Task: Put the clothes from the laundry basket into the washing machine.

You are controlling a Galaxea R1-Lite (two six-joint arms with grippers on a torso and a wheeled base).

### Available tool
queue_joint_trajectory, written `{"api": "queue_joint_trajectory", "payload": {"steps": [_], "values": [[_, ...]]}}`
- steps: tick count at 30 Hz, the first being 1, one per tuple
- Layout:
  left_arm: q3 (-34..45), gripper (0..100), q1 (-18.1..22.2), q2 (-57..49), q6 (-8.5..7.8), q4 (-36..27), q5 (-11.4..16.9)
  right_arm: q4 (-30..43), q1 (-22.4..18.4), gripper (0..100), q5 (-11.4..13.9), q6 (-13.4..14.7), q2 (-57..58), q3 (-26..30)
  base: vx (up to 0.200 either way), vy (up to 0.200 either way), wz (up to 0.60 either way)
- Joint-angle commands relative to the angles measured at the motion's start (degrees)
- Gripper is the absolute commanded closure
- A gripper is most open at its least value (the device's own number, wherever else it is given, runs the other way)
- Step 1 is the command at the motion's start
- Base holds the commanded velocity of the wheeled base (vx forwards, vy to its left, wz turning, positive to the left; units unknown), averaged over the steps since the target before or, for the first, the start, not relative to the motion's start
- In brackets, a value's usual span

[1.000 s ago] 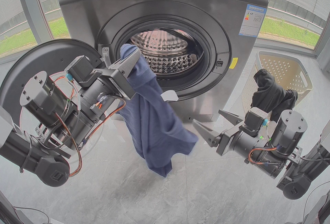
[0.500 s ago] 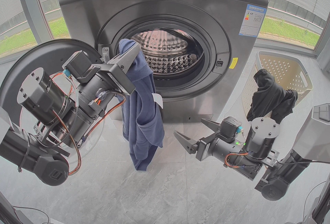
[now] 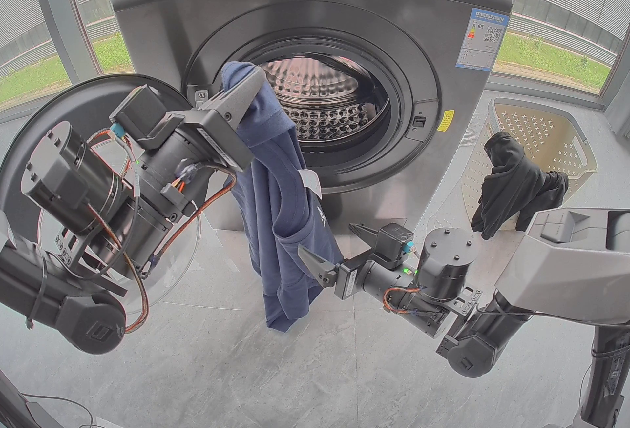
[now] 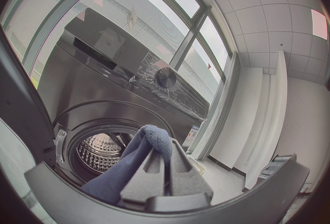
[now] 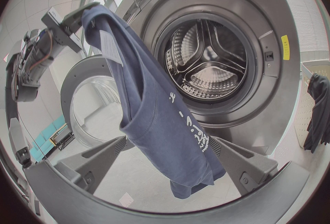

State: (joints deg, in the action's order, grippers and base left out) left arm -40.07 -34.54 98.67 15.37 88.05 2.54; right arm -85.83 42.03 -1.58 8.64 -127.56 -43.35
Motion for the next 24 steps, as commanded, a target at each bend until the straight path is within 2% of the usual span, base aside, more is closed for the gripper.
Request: {"api": "queue_joint_trajectory", "payload": {"steps": [1,10,13,20,24], "values": [[-0.01,100,-0.62,-0.67,0.01,0.01,-0.07,0.14,0.07,0,0.27,-0.21,-4.63,-3.06,0.0,0.0,0.0],[0.96,100,-2.29,-0.67,-0.26,0.54,0.1,0.84,-0.46,0,0.27,-2.49,-9.9,-10.53,0.0,0.0,0.0],[1.13,100,-2.73,-0.67,-1.13,0.54,0.1,1.55,-0.46,0,0.44,-2.67,-10.69,-14.04,0.0,0.0,0.0],[1.13,100,-3.17,-1.2,-1.22,0.54,0.1,4.1,-0.55,0,0.44,-2.93,-13.5,-22.66,0.0,0.0,0.0],[1.05,100,-3.26,-1.73,-1.22,0.45,0.19,4.36,-0.64,0,0.44,-3.02,-15.26,-25.12,0.0,0.0,0.0]]}}
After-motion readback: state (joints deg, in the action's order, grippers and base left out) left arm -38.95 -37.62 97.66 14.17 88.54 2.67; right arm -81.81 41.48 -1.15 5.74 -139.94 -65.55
